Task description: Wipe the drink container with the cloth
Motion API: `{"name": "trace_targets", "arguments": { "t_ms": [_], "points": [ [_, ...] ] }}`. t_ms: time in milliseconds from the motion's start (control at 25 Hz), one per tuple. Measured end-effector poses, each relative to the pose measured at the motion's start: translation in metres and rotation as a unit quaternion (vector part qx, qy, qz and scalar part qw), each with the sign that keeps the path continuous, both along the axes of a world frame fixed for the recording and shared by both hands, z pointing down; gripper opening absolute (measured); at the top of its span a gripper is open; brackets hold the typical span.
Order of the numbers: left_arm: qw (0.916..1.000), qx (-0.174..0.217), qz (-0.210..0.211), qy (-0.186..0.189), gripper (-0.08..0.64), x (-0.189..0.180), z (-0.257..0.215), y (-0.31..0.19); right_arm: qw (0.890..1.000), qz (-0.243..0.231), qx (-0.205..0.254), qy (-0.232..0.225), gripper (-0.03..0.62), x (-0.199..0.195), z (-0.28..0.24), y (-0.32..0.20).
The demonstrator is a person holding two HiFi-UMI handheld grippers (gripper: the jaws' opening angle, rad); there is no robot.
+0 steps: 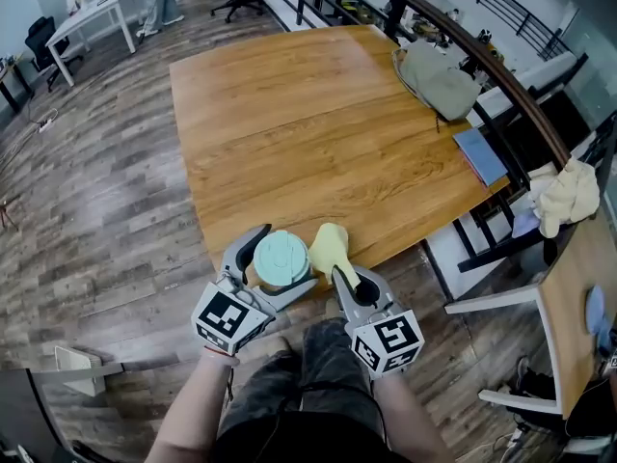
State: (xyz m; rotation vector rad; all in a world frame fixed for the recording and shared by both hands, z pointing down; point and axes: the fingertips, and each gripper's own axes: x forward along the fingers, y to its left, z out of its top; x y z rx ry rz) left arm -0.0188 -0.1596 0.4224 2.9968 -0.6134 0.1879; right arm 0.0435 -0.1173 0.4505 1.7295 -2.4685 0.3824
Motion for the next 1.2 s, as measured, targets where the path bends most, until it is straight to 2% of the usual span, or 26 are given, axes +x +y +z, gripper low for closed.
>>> {"name": "trace_targets", "arguments": {
  "t_ms": [240,360,480,640,800,880,1040,1160,1200],
  "points": [
    [0.9997,0.015,-0.016,0.007,0.48,0.005,0.0,-0.005,1.0,0.012,0.013,-0.018,0.023,0.005,-0.007,0.019],
    [0.9984,0.017,-0.045,0.029,0.492,-0.002,-0.002,-0.005,1.0,-0.004,0.018,-0.022,0.023,0.002,-0.011,0.032],
    [0.9971,0.018,-0.057,0.048,0.492,-0.012,-0.006,0.003,0.999,-0.022,0.027,-0.027,0.023,-0.002,-0.015,0.042],
    [0.9964,0.023,-0.071,0.041,0.492,-0.026,-0.006,0.022,0.999,-0.028,0.031,-0.029,0.023,-0.001,-0.018,0.051],
    [0.9923,0.023,-0.116,0.037,0.49,-0.047,-0.009,0.047,0.999,-0.041,0.03,-0.021,0.023,-0.002,-0.023,0.064],
    [0.9885,0.027,-0.145,0.034,0.427,-0.057,-0.011,0.065,0.998,-0.048,0.029,-0.021,0.023,-0.003,-0.025,0.074],
    [0.9763,0.02,-0.213,0.032,0.181,-0.086,-0.016,0.098,0.997,-0.067,0.034,-0.021,0.023,-0.011,-0.03,0.096],
    [0.9636,0.035,-0.263,0.035,-0.003,-0.104,-0.022,0.11,0.996,-0.074,0.045,-0.022,0.023,-0.017,-0.037,0.11],
    [0.9616,0.034,-0.27,0.037,-0.003,-0.106,-0.024,0.116,0.996,-0.077,0.048,-0.023,0.023,-0.019,-0.039,0.117]
  ]
}}
